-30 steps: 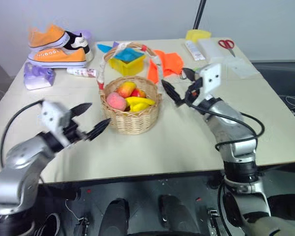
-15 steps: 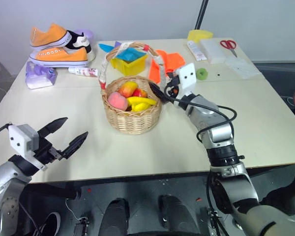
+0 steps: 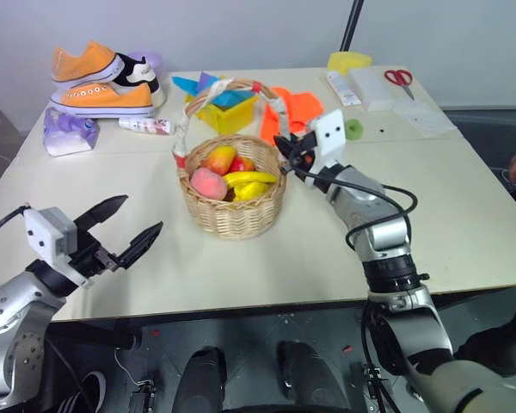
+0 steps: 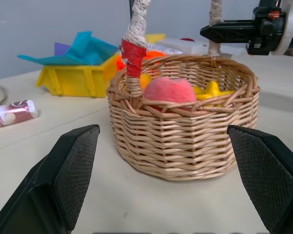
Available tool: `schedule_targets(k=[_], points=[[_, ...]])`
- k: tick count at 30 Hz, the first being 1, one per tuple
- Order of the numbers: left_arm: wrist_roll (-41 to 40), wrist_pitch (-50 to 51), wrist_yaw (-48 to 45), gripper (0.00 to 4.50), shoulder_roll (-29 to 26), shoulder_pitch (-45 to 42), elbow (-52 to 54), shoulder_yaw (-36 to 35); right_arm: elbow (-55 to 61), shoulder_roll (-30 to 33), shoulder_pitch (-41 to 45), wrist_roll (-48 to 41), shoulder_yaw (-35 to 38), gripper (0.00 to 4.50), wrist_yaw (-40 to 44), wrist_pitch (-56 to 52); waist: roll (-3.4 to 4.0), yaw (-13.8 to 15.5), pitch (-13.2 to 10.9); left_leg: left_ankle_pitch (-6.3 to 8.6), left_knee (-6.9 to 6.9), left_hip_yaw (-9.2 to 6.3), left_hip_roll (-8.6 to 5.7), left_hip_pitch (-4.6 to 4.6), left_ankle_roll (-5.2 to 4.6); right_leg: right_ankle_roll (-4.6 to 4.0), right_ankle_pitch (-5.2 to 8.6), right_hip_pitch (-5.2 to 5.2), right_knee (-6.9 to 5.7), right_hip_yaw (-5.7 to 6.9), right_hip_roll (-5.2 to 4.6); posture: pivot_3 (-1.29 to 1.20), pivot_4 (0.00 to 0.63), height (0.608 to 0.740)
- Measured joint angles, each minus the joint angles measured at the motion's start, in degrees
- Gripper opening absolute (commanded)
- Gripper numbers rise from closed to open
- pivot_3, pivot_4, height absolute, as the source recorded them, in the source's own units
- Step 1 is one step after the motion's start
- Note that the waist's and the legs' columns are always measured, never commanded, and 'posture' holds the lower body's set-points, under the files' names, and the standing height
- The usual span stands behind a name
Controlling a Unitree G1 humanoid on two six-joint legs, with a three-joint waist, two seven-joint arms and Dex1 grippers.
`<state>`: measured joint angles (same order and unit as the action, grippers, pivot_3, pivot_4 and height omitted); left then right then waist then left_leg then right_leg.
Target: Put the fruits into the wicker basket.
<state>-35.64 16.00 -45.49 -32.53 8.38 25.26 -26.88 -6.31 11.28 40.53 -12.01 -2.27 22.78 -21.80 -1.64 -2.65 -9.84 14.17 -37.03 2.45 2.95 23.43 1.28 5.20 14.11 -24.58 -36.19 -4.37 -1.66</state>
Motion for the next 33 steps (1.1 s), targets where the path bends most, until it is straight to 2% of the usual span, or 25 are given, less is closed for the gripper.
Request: schedule_targets(k=[5, 9, 15, 21, 28, 33], points=[[0.0, 0.0, 0.2, 4.5, 0.0, -0.3, 0.0, 1.6, 0.2, 0.3, -0.1, 0.0, 0.4, 0.04, -0.1, -0.1, 0.0, 0.0, 0.0, 0.0, 0.0, 0.0, 0.0, 0.0, 0.0, 0.0, 0.0, 0.0, 0.0, 0.0, 0.0, 0.0, 0.15, 0.74], [0.0, 0.1, 0.5, 4.5, 0.0, -1.7, 0.0, 3.2, 0.2, 3.0, 0.0, -0.1, 2.3, 0.04, -0.2, -0.1, 0.0, 0.2, 0.0, 0.0, -0.01, 0.0, -0.02, 0.03, 0.0, 0.0, 0.0, 0.01, 0.02, 0.0, -0.02, 0.0, 0.15, 0.74], [0.0, 0.7, 0.2, 4.5, 0.6, -9.3, -2.6, 8.9, 0.7, 11.9, -2.0, -0.6, 14.1, 0.04, -4.1, -0.4, 0.01, 0.6, 0.0, 0.0, -0.03, 0.01, -0.06, 0.08, 0.0, 0.0, 0.0, 0.02, 0.09, -0.03, -0.02, 0.0, 0.15, 0.74], [1.8, -0.2, -5.0, 4.5, 1.7, -21.6, -10.9, 18.3, 7.7, 17.0, -11.3, -0.7, 27.4, 0.04, -12.1, -4.3, 0.09, 0.3, 0.0, 0.01, 0.05, -0.01, -0.06, 0.05, -0.02, 0.05, -0.01, 0.0, 0.06, -0.07, 0.08, 0.0, 0.15, 0.74], [5.6, -4.7, -13.4, 4.5, 8.5, -37.2, -25.5, 27.8, 21.7, 16.2, -21.0, 0.7, 37.3, 0.04, -22.9, -8.8, 0.21, 0.0, 0.0, 0.0, 0.02, -0.01, -0.06, 0.02, -0.03, 0.2, -0.08, -0.01, 0.03, -0.14, 0.15, 0.0, 0.15, 0.74], [7.4, -7.6, -17.2, 4.5, 11.2, -40.9, -32.0, 30.1, 27.0, 12.7, -24.1, 1.9, 38.4, 0.04, -28.0, -11.0, 0.26, -0.1, 0.0, 0.0, 0.02, -0.03, -0.06, -0.03, -0.03, 0.16, -0.06, 0.0, 0.01, -0.19, 0.19, 0.0, 0.15, 0.74]])
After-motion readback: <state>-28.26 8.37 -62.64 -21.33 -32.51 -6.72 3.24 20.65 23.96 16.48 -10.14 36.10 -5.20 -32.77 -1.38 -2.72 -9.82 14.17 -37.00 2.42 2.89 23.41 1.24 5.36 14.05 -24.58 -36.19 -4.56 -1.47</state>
